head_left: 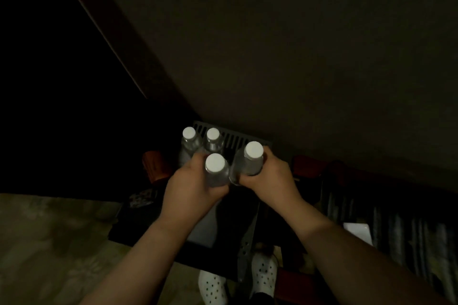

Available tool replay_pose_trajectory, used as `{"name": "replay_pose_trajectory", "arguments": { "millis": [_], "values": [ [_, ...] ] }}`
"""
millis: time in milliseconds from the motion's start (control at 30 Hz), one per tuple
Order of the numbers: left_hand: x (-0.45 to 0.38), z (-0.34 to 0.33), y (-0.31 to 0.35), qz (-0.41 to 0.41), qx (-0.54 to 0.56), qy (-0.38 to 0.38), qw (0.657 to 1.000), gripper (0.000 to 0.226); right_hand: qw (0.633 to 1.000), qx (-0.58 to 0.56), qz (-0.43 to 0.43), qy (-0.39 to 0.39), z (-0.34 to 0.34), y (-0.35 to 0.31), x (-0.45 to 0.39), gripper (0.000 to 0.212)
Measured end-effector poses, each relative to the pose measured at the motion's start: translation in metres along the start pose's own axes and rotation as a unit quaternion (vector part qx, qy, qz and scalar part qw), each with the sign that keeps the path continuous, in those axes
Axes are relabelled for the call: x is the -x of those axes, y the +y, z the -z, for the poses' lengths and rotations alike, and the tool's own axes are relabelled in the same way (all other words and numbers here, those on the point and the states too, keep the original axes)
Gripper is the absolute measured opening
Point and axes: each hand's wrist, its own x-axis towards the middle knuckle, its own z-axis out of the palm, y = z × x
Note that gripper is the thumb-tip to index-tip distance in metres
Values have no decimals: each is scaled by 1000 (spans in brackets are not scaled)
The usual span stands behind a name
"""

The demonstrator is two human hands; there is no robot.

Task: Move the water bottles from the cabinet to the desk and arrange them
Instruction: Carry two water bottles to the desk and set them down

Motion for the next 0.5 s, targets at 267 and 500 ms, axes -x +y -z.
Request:
{"name": "replay_pose_trajectory", "arguments": {
  "millis": [267,500],
  "values": [
    [33,97,107,-100,-26,-5,995,51,998,-8,18,56,111,-75,87,55],
    [71,150,210,-179,-18,-62,982,53,992,-30,16,125,219,-105,177,45]
  ]
}}
